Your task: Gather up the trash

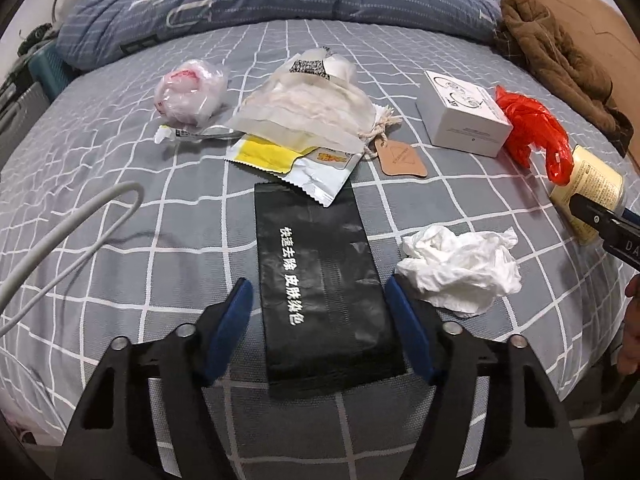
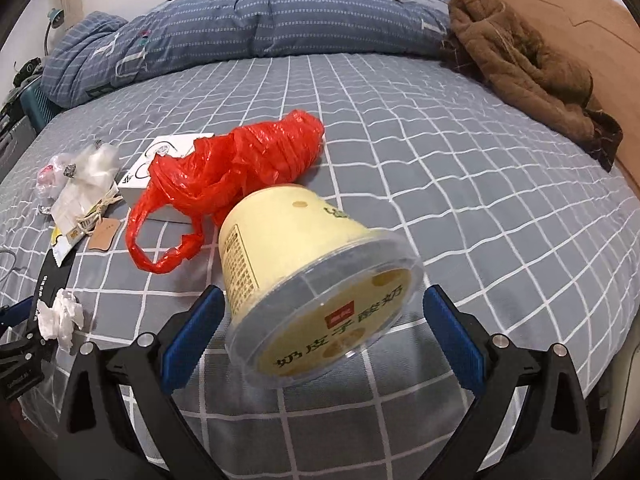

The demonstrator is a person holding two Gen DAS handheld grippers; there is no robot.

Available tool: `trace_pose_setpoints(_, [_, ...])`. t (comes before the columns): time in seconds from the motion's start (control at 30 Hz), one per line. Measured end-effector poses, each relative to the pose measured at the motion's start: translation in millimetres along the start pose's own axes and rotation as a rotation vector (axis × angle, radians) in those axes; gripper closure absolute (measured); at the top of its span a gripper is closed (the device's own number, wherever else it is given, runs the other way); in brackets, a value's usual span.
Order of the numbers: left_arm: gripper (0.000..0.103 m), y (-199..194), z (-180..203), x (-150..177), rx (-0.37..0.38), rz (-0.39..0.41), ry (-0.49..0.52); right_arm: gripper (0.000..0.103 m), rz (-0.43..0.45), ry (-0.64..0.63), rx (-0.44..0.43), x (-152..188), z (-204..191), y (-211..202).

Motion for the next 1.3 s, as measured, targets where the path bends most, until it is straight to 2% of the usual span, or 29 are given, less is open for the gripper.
trace_pose_setpoints(0.03, [0.044,1,0,0,0.002,-0.001,-0.003,0.008,-0.004,0.004,-0.004,0,-1,1])
trace_pose_setpoints(0.17, [0.051,2,-2,0,0.007,0.002,-0.007,0.008,-0.008,0.012,-0.011,0,-3,3])
trace_pose_setpoints(0.2, [0.051,2,-2,0,0.005,0.003,-0.004,0.013,-0.007,0.012,-0.008,0,-3,3])
trace_pose_setpoints(0.23, [0.053,1,-1,0,0.002,0.006,-0.001,0.013,-0.011,0.014,-0.007,0,-4,4])
trace_pose_setpoints(0.47, [0.058,0,-2,1,0.004,0.011,0.002,0.015,-0.016,0.024,-0.019,0,-4,5])
trace_pose_setpoints(0.83, [0.06,-18,-10,-4,0.0,0.042,-0.01,0.015,0.035,0.027,-0.014,-9,-10,-17])
trace_pose_setpoints(1.3, [0.06,-69,-30,-7,-0.003,0.118,-0.026,0.015,0.097,0.026,-0.024,-10,-25,-58])
Point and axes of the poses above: each gripper's, at about its wrist camera, not at the fingertips, and y roughly the way its jaws point, z to its right, x to its underside, the point moved 6 cm from there along y, roughly the way its jaws point, and after that the axes turned 9 degrees about y, right-handed, at the moved point
